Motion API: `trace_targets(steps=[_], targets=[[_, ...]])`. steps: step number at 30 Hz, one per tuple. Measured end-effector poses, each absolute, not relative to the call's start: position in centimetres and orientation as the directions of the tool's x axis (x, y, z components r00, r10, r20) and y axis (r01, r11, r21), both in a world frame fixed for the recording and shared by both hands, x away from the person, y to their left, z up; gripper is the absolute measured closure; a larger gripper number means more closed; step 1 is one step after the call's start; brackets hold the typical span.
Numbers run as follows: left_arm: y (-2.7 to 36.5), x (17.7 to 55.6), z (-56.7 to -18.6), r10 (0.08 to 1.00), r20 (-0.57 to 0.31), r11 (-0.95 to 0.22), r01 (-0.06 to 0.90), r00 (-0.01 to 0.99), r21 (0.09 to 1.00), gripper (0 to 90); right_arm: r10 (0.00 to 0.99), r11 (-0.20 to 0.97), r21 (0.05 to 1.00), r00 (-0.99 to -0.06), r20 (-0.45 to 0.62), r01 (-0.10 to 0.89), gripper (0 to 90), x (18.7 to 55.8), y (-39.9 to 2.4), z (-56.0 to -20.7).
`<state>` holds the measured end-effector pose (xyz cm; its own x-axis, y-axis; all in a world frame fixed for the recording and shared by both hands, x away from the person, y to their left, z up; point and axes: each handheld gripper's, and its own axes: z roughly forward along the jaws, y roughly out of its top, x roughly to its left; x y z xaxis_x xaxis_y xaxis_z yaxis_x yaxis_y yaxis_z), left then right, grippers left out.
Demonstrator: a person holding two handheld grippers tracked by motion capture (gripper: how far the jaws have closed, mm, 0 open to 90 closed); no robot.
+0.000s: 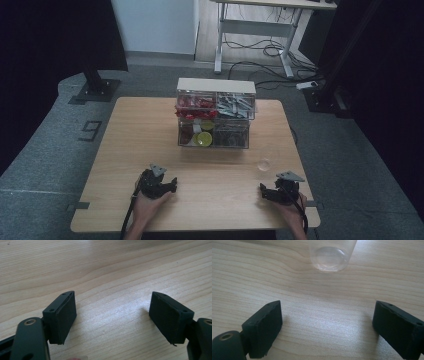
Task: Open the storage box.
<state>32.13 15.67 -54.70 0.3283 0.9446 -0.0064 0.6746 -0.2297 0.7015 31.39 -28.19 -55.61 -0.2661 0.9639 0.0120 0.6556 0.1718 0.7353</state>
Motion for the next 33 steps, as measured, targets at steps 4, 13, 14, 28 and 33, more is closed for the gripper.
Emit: trace_targets(steps=[4, 13, 14, 28, 33], targets=[[15.7, 32.1, -54.7, 0.946, -0.005, -0.226, 0.674, 0.323, 0.703, 25.5, 0.964, 0.17, 0.737, -0.264, 0.012, 0.655, 10.5, 31.4, -28.2, -55.6], [16.3, 31.7, -54.0, 0.953, -0.037, -0.178, 0.653, 0.302, 0.736, 31.3, 0.967, 0.162, 0.741, -0.254, 0.013, 0.652, 13.6, 31.2, -28.3, -55.6], [16.3, 31.6, -53.9, 0.953, -0.039, -0.174, 0.651, 0.299, 0.739, 32.8, 0.967, 0.161, 0.741, -0.254, 0.013, 0.652, 13.7, 31.2, -28.3, -55.6], [16.7, 30.6, -52.8, 0.952, -0.072, -0.133, 0.613, 0.298, 0.779, 53.7, 0.964, 0.166, 0.744, -0.264, 0.014, 0.647, 15.4, 31.1, -28.2, -55.6], [16.9, 30.3, -52.1, 0.956, -0.061, -0.127, 0.59, 0.288, 0.797, 61.4, 0.963, 0.169, 0.745, -0.268, 0.013, 0.645, 16.5, 31.0, -28.3, -55.6]])
